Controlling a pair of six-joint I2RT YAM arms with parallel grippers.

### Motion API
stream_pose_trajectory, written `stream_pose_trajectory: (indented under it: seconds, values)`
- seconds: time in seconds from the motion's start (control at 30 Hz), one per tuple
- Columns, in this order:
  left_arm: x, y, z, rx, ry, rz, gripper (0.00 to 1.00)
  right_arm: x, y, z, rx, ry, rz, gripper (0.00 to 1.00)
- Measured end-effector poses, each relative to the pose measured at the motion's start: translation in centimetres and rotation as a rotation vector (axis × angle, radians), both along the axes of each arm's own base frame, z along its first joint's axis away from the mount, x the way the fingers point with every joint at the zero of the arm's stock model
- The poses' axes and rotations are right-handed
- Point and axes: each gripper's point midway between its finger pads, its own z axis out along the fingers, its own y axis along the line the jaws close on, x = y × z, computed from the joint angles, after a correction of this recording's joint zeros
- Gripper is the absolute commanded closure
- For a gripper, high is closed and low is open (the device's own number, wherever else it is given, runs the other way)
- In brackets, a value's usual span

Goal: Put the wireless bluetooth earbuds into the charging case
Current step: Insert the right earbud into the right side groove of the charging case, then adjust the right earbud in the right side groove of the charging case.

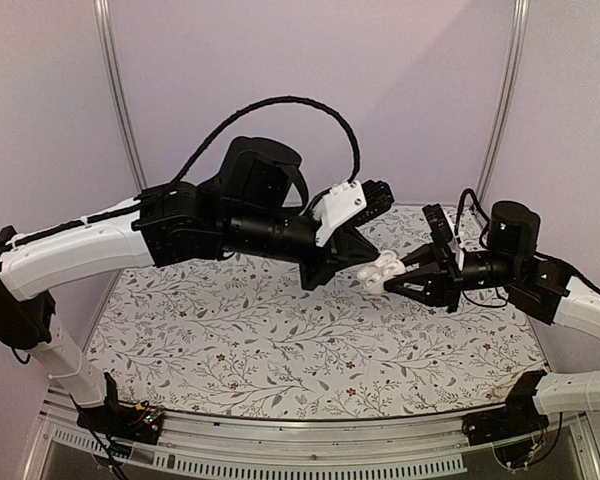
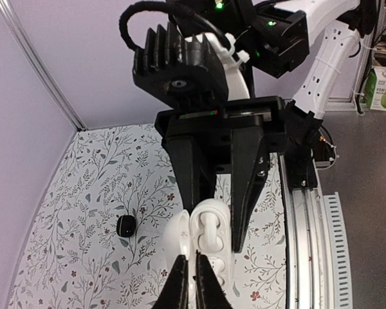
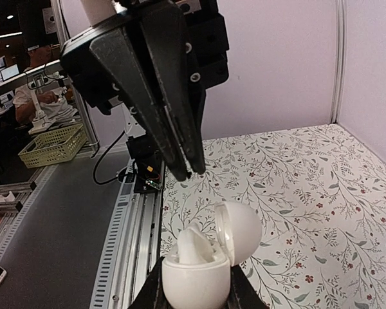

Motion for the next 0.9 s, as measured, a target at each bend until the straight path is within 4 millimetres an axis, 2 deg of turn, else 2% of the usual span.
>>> stream_pose_trajectory:
  seconds: [0.2,0.37,0.7,0.9]
  values:
    - [-0.2,-0.4,-1.1,0.025,0.015,-0.018,0.98,0.8,0.2,-0.9,-0.027,0.026,-0.028,1.0]
    - [-0.2,-0.6,-1.3,0.033,0.02,-0.023,0.97,1.1,0.2,-1.6,-0.047,0.044,-0.045,1.0]
    - [0.1,-1.5,-3.0,0.085,0.04,-0.02,0.95,1.2,0.4,-1.8,-0.056,0.051,-0.046,1.0]
    - [0.2,-1.5,-3.1,0.095,0.041,-0.018,1.0,1.1,0.5,-1.9,-0.062,0.055,-0.048,1.0]
